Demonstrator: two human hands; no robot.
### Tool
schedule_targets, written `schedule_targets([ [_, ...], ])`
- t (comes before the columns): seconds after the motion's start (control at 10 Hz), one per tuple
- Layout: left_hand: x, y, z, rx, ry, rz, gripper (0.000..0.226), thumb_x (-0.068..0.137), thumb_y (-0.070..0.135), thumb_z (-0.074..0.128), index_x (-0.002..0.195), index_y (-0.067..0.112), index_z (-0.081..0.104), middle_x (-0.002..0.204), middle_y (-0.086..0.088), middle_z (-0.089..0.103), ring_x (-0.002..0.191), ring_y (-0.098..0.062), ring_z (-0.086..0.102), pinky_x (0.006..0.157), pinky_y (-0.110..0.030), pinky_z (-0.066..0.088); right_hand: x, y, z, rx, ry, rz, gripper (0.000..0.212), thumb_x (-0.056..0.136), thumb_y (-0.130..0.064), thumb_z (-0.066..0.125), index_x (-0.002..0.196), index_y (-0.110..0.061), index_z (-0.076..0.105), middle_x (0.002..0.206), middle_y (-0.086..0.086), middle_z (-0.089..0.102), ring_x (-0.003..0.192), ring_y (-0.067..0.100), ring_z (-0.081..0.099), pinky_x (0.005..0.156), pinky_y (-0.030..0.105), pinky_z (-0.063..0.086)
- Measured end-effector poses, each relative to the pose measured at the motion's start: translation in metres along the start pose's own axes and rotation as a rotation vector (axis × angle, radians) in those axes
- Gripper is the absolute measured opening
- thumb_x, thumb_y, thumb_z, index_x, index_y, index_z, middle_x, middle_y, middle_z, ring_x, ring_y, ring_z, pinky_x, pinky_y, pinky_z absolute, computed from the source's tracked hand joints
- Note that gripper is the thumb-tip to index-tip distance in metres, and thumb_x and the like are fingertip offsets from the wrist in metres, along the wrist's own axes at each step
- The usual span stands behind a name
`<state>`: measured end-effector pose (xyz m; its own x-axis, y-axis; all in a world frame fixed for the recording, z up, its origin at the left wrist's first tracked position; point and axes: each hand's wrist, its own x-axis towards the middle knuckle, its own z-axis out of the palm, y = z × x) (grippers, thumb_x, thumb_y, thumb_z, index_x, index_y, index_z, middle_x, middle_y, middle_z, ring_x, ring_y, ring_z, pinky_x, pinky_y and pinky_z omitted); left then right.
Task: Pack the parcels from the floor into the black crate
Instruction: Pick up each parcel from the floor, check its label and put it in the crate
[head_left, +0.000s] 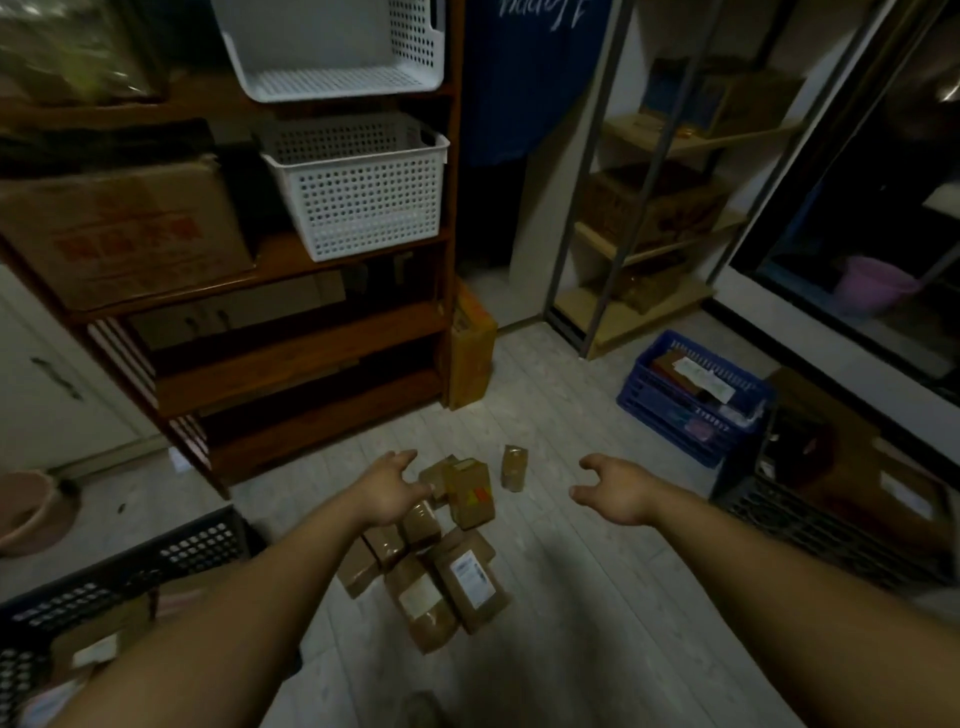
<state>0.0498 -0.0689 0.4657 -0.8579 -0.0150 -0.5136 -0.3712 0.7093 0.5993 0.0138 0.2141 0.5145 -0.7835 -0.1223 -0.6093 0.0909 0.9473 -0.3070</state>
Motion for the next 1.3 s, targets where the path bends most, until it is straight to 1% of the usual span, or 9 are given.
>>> schedule_targets([
  [0.4,0.123,0.028,-0.013,-0.102,0.001,-0.153,0.07,0.093,0.039,0.053,0.15,0.019,0.018,0.158,-0.008,0.013,0.143,-0.028,0.02,0.114,-0.038,0.023,0.139,-0.006,-0.081,0.017,-0.073,-0.043,0.064,0.095,-0.037,0.053,0.148,-0.011,0.027,0.153,0.012,0.032,0.137,0.026,0.036,0.108,0.031,0.032],
  [0.5,0.155,0.036,-0.005,-0.144,0.035,-0.234,0.07,0.093,0.038,0.053,0.15,0.017,0.017,0.158,-0.009,0.014,0.143,-0.028,0.021,0.114,-0.037,0.023,0.193,-0.008,-0.094,-0.026,-0.194,-0.125,0.051,0.098,-0.03,0.049,0.142,-0.007,0.038,0.148,0.012,0.039,0.133,0.026,0.04,0.105,0.028,0.034],
  [0.6,0.189,0.042,0.008,-0.173,0.07,-0.342,0.071,0.093,0.039,0.053,0.15,0.016,0.017,0.157,-0.008,0.019,0.142,-0.026,0.023,0.115,-0.038,0.022,0.253,-0.001,-0.102,-0.03,-0.307,-0.184,0.049,0.101,-0.025,0.041,0.146,-0.009,0.03,0.154,0.01,0.029,0.14,0.022,0.031,0.11,0.025,0.025],
  [0.7,0.231,0.04,0.031,-0.097,0.061,-0.369,0.057,0.095,0.038,0.049,0.145,0.015,0.03,0.146,-0.003,0.038,0.137,-0.021,0.032,0.111,-0.028,0.02,0.319,0.015,-0.095,-0.022,-0.343,-0.165,0.047,0.101,-0.024,0.042,0.144,-0.006,0.033,0.149,0.015,0.036,0.134,0.026,0.038,0.106,0.028,0.032],
  [0.8,0.282,0.023,0.062,-0.23,-0.015,-0.411,0.041,0.093,0.022,0.056,0.132,0.014,0.044,0.118,0.004,0.049,0.123,-0.02,0.049,0.091,-0.014,0.037,0.385,0.038,-0.072,0.004,-0.333,-0.108,0.052,0.099,-0.031,0.047,0.144,-0.011,0.033,0.14,0.015,0.047,0.122,0.027,0.05,0.098,0.032,0.041],
  [0.9,0.339,-0.021,0.101,-0.324,-0.005,-0.467,0.067,0.078,0.042,0.071,0.133,0.013,0.045,0.132,-0.001,0.048,0.126,-0.026,0.048,0.105,-0.031,0.04,0.445,0.057,-0.033,-0.02,-0.404,-0.065,0.043,0.098,-0.029,0.049,0.135,-0.007,0.042,0.132,0.018,0.053,0.114,0.028,0.056,0.09,0.032,0.05],
  [1.0,0.397,-0.069,0.148,-0.349,-0.024,-0.494,0.076,0.076,0.034,0.075,0.138,0.009,0.04,0.133,-0.007,0.051,0.123,-0.031,0.051,0.099,-0.034,0.045,0.513,0.079,0.024,0.07,-0.438,0.009,0.044,0.098,-0.024,0.05,0.136,-0.005,0.042,0.137,0.019,0.049,0.122,0.031,0.051,0.074,0.024,0.051],
  [1.1,0.451,-0.092,0.188,-0.423,0.021,-0.534,0.059,0.089,0.007,0.06,0.142,0.009,0.034,0.119,-0.003,0.05,0.117,-0.03,0.054,0.068,-0.01,0.042,0.6,0.106,0.112,-0.079,-0.413,-0.028,0.057,0.093,-0.028,0.055,0.143,-0.009,0.035,0.141,0.016,0.047,0.128,0.031,0.046,0.099,0.033,0.042],
  [1.3,0.547,-0.165,0.26,-0.707,0.07,-0.505,0.03,0.093,-0.005,0.045,0.122,0.001,0.049,0.094,-0.003,0.067,0.087,-0.023,0.056,0.059,-0.014,0.049,0.688,0.107,0.212,-0.01,-0.453,-0.132,0.039,0.093,-0.033,0.056,0.12,-0.006,0.051,0.113,0.014,0.055,0.099,0.021,0.054,0.087,0.03,0.044],
])
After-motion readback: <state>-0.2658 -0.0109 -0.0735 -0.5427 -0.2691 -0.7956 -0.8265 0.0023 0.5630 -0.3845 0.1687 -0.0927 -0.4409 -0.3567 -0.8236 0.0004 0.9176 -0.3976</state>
